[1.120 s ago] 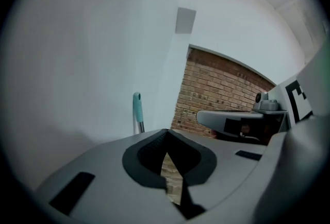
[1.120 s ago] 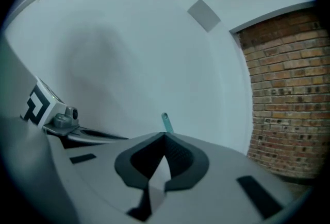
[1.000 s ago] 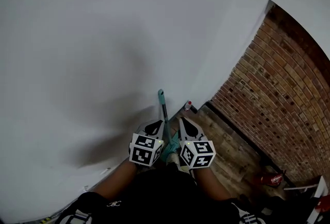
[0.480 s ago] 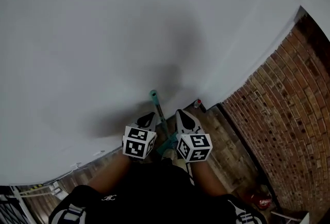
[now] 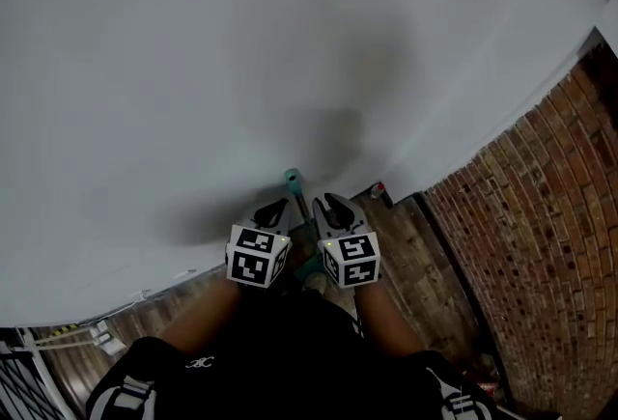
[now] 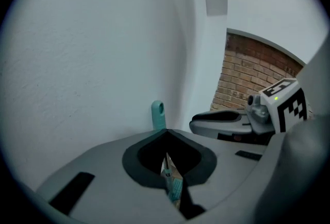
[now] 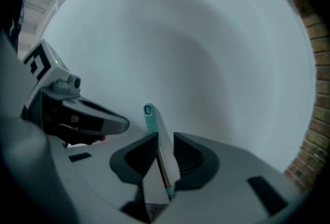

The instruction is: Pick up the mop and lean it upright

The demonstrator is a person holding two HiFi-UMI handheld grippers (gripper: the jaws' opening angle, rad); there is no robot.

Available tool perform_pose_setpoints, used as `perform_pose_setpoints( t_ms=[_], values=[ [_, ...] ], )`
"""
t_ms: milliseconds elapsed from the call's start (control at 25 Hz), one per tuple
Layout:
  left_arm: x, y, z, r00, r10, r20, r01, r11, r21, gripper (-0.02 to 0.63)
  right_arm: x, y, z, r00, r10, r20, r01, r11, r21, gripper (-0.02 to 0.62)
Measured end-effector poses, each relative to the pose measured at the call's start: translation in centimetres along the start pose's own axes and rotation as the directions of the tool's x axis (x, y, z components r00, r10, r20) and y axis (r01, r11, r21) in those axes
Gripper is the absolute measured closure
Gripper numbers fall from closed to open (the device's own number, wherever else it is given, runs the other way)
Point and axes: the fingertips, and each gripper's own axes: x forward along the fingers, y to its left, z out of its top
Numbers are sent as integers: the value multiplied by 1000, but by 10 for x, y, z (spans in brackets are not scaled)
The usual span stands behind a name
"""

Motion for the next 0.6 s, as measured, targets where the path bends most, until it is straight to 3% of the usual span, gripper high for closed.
perform_pose_setpoints(
  t_ms=[80, 400, 600],
  values=[
    [-2, 7, 6, 1000, 4, 23, -4, 1000, -12, 614, 12, 8, -2, 999, 13, -29, -13, 1000, -22, 480],
    [-7, 32, 8, 999, 7, 49, -4, 998, -65, 614, 57, 33, 7, 993, 46, -106, -57, 993, -105, 453],
    [-10, 36, 7, 999, -14, 42, 17, 998, -54, 614, 71, 35, 3, 993, -23, -119, 5, 990, -144, 480]
  ],
)
